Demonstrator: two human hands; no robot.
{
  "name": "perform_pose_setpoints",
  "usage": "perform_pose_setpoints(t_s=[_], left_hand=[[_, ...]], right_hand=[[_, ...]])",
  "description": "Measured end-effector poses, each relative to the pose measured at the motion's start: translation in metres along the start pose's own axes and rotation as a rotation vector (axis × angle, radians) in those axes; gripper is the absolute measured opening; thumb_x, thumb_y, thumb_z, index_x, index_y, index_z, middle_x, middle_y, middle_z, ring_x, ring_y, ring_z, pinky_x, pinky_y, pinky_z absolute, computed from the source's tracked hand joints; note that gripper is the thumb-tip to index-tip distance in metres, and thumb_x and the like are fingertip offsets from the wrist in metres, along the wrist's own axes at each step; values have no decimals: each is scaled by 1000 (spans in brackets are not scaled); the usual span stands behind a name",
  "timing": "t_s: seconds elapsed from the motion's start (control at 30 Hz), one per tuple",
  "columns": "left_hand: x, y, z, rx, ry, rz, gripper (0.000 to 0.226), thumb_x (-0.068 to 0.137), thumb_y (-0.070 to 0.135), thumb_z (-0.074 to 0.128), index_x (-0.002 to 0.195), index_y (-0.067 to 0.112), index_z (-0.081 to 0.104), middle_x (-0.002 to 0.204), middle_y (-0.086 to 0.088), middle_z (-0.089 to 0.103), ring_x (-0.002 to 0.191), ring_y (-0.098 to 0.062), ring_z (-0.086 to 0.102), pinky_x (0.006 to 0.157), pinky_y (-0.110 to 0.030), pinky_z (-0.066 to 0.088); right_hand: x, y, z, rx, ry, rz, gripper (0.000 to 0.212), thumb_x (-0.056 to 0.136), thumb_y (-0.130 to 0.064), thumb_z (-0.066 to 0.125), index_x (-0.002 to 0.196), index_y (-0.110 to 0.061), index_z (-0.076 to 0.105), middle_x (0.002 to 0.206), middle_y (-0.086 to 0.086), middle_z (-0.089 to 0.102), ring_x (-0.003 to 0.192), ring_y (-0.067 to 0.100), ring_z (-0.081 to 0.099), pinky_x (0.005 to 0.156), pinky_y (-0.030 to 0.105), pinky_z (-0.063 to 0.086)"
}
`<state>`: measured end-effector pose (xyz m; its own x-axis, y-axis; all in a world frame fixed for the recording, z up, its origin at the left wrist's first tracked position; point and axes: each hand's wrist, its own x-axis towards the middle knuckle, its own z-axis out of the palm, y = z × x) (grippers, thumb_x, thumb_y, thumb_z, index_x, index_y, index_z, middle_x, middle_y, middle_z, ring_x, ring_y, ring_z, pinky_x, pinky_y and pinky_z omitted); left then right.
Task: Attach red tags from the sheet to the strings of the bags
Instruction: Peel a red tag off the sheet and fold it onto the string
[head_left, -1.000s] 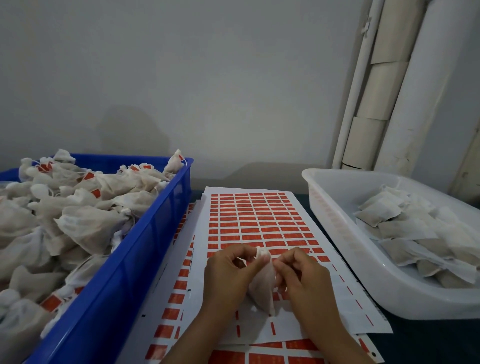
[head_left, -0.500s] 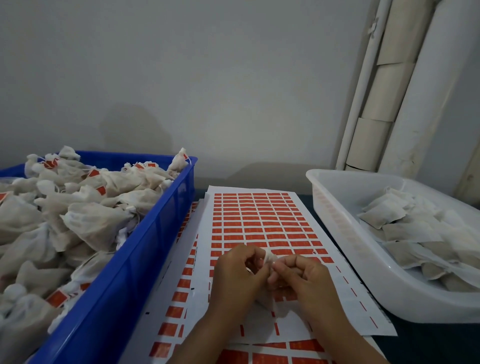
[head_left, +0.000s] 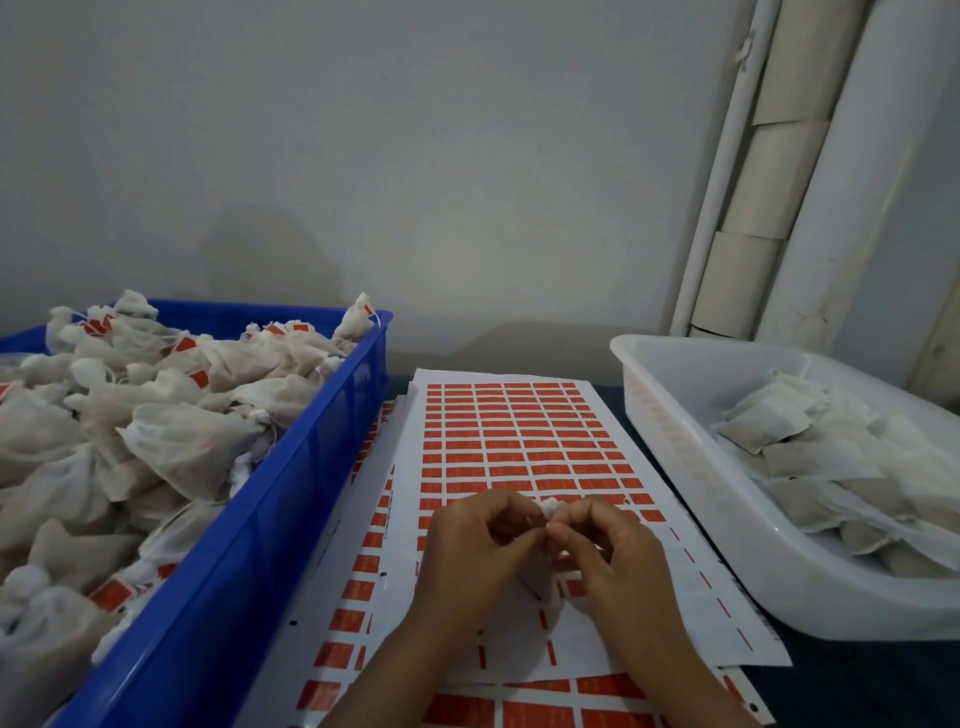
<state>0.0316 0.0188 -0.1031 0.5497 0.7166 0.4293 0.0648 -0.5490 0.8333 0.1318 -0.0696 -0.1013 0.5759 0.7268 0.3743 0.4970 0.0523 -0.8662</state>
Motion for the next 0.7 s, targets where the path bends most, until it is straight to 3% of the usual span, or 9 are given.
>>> perform_pose_setpoints(t_s=[0.23,0.4,0.7], left_hand=[[2,0,3,-62,37,-29,25,75,19,75,84,24,52,80,14,66,77,1,65,67,-10,51],[1,1,3,-87,47,27,28,77,16,73,91,27,52,87,19,64,85,4,63,67,-8,49],[0,5,0,-26,127,140,25,76,15,73,83,33,57,76,24,64,80,5,63,63,-4,46]], right_hand=[[1,0,0,-39,2,-42,19,86,-15,61,74,-30,59,77,-16,64,79,7,62,77,14,50],[1,-1,1,-64,-31,-49,18,87,-14,60,74,-27,60,83,-11,63,83,8,60,84,23,51],[0,-3,1,3,-24,-102,13,87,-15,60,77,-23,62,81,-8,63,81,6,59,75,12,49]])
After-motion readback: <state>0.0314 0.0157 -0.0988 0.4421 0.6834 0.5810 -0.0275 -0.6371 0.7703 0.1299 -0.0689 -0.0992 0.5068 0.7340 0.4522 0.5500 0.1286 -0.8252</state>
